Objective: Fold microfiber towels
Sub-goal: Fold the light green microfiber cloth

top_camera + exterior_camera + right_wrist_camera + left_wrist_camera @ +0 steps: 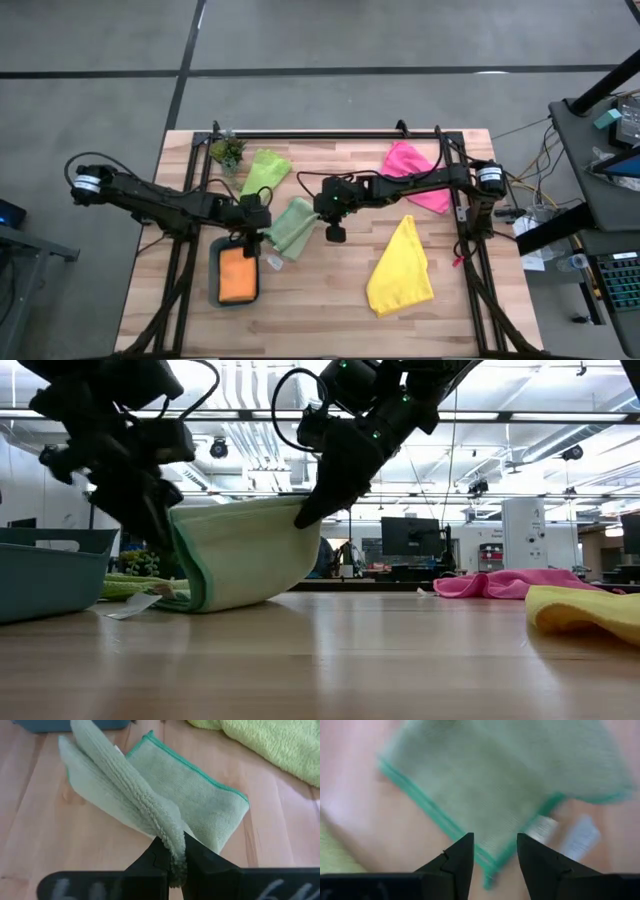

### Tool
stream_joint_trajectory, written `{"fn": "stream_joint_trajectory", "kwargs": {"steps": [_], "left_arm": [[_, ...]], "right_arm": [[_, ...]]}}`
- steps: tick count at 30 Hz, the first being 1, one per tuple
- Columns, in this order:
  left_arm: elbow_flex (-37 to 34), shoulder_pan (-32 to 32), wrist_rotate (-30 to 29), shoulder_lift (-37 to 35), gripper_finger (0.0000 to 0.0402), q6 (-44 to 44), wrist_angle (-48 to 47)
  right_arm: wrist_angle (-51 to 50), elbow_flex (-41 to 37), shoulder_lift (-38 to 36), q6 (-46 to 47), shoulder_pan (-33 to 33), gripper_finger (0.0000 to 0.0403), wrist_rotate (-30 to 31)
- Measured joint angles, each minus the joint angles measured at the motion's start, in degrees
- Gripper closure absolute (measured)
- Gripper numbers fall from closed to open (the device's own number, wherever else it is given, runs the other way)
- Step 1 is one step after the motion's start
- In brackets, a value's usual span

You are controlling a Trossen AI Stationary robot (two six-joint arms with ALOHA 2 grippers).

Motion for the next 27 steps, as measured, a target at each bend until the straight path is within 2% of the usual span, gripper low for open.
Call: {"fn": "stream_joint_trajectory", "kwargs": {"steps": [2,9,19,27], "left_arm": [[0.00,0.72,-2.31,1.04,0.0268,1.53,1.30],[0.13,2.84,-2.64,7.92,0.0268,4.64,7.94],[0.16,4.15,-2.68,18.34,0.0268,4.45,11.97],[0.36,4.15,-2.19,18.01,0.0268,4.55,12.56]], "right_arm": [[-0.06,0.22,0.00,-0.01,-0.16,0.0394,-0.10],[-0.29,1.41,0.00,1.10,-0.34,0.0394,-0.06],[0.27,1.88,0.61,1.71,-0.59,0.0394,-0.09],[-0.50,5.14,5.29,3.87,-2.77,0.0394,1.55]]}}
